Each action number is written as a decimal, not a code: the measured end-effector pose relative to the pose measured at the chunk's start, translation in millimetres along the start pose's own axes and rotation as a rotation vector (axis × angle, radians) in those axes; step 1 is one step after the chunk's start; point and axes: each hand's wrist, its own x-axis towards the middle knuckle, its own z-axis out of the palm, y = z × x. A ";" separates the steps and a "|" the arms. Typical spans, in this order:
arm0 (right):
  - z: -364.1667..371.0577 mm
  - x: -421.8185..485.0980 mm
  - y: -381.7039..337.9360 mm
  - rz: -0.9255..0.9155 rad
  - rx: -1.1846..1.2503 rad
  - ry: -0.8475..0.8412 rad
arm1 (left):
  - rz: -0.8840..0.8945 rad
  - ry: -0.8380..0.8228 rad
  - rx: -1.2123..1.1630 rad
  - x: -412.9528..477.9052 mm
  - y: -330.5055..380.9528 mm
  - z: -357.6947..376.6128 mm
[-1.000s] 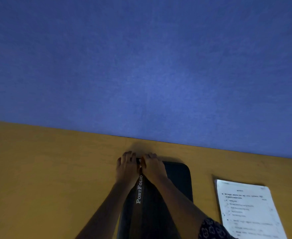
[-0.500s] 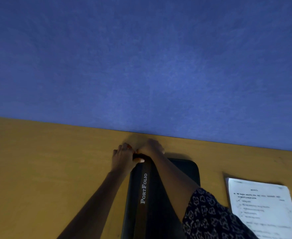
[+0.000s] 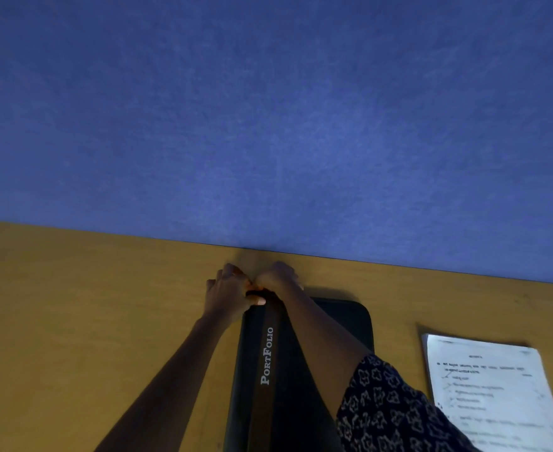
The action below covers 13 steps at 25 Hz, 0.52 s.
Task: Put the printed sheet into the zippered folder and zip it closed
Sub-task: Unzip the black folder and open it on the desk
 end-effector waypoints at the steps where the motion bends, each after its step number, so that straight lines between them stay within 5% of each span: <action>1: -3.2 0.6 4.9 0.012 0.003 0.025 | -0.001 -0.008 -0.003 0.6 -0.6 -0.2; 13: -86.7 -2.4 138.9 0.208 0.114 0.279 | 0.011 -0.042 0.067 0.4 -2.1 -2.9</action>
